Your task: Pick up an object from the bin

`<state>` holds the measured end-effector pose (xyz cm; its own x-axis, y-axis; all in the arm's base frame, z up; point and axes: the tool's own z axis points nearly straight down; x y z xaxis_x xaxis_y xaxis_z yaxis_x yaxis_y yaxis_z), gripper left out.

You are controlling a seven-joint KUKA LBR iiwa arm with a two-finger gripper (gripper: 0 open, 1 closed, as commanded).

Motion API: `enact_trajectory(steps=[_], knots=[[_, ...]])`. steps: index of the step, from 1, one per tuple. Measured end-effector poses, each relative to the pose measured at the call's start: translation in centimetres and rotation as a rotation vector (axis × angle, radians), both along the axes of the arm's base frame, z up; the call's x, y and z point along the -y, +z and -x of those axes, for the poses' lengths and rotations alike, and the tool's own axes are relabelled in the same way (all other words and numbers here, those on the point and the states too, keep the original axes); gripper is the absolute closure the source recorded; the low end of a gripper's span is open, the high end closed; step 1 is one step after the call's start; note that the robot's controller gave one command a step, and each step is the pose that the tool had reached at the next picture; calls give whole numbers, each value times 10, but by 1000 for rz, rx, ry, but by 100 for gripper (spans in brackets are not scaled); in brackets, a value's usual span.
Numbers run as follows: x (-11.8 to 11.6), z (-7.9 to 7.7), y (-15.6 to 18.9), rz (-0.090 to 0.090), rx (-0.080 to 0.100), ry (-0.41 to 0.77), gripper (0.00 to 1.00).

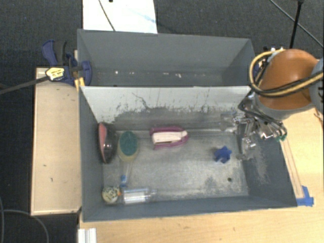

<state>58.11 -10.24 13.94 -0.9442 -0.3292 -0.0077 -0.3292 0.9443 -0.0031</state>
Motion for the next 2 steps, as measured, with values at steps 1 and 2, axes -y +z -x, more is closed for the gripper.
enact_trajectory(steps=[1,2], knots=[[5,1,-67,-2,-11,22,0],[6,-1,-62,-1,-4,17,100]])
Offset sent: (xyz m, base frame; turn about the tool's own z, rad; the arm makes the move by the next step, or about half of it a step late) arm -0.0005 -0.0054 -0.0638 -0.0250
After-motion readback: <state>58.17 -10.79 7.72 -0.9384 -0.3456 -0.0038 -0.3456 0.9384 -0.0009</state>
